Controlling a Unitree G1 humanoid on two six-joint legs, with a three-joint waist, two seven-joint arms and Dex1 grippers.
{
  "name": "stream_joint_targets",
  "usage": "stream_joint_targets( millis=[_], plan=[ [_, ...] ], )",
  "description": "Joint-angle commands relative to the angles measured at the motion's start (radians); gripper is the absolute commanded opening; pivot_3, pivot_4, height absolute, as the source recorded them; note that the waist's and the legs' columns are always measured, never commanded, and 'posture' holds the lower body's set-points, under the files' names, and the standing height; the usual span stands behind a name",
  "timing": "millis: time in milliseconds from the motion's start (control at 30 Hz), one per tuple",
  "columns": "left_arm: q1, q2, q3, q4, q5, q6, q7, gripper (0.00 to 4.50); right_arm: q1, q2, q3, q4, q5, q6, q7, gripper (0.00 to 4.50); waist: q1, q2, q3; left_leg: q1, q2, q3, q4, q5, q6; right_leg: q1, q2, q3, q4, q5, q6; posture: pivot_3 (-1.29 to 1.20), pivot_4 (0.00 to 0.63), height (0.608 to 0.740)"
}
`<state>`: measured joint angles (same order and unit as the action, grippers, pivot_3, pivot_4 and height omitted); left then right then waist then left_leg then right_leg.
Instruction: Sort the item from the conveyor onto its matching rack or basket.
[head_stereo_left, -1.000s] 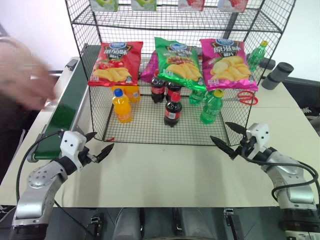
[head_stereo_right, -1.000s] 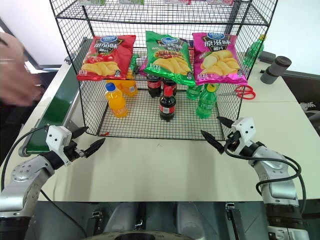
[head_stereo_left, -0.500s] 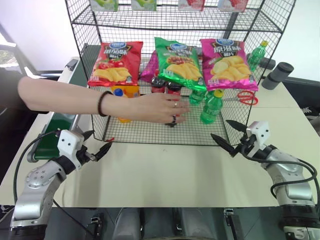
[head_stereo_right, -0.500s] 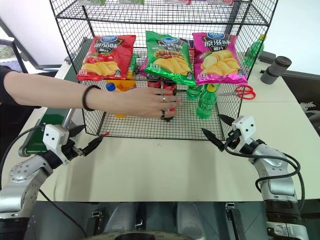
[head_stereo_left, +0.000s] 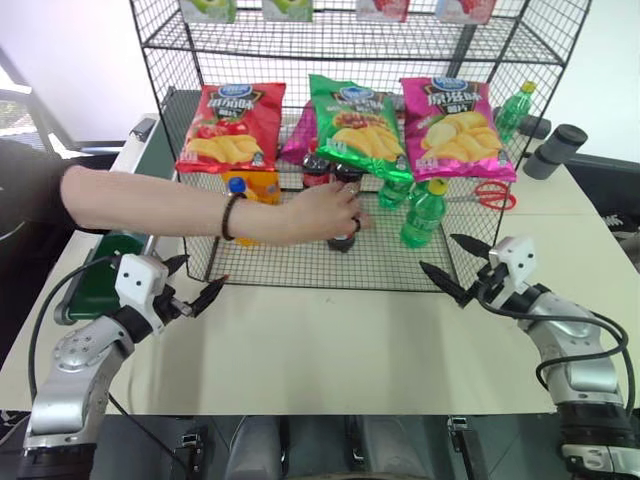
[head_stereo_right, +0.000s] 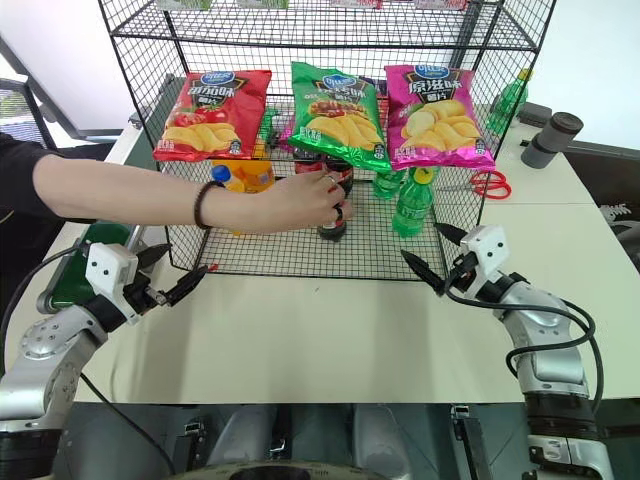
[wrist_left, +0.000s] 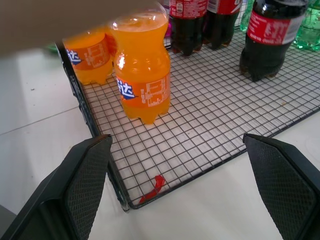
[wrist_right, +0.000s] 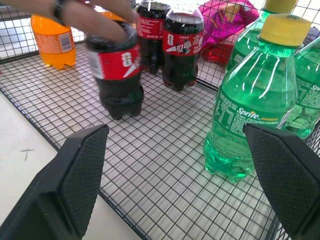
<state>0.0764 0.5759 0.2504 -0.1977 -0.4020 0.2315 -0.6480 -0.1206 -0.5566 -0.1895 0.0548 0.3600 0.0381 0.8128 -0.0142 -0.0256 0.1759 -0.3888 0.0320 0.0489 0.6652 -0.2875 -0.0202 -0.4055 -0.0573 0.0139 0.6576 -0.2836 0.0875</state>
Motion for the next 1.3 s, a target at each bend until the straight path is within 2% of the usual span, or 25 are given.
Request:
stream_joint_targets(
  millis=[33, 767, 1300],
  plan=[
    [0.003, -0.005, 0.017, -0.02, 0.003, -0.008, 0.01, 4.5, -0.015, 0.012, -0.004, -0.003, 0.001, -0.022, -0.006, 4.46, 0.0, 0.0, 0.0, 0.0, 0.0, 0.0, 0.0, 0.0, 0.0, 0.0, 0.0, 0.0, 0.0, 0.0, 0.0, 0.0, 0.15, 0.74],
    [-0.053, -0.032, 0.005, 0.017, 0.013, -0.009, 0.025, 4.5, -0.03, 0.005, -0.006, 0.0, -0.001, -0.031, -0.028, 4.46, 0.001, 0.0, 0.0, 0.0, 0.0, 0.0, 0.0, 0.0, 0.0, 0.0, 0.0, 0.0, 0.001, 0.0, 0.0, 0.0, 0.15, 0.74],
    [0.005, -0.039, 0.043, -0.03, -0.002, 0.0, 0.049, 4.5, -0.05, 0.013, 0.026, -0.019, 0.0, 0.001, -0.027, 4.46, 0.0, 0.0, 0.0, 0.0, 0.0, 0.0, 0.0, 0.0, 0.0, 0.0, 0.0, 0.0, 0.001, 0.0, 0.0, 0.0, 0.15, 0.74]
  ],
)
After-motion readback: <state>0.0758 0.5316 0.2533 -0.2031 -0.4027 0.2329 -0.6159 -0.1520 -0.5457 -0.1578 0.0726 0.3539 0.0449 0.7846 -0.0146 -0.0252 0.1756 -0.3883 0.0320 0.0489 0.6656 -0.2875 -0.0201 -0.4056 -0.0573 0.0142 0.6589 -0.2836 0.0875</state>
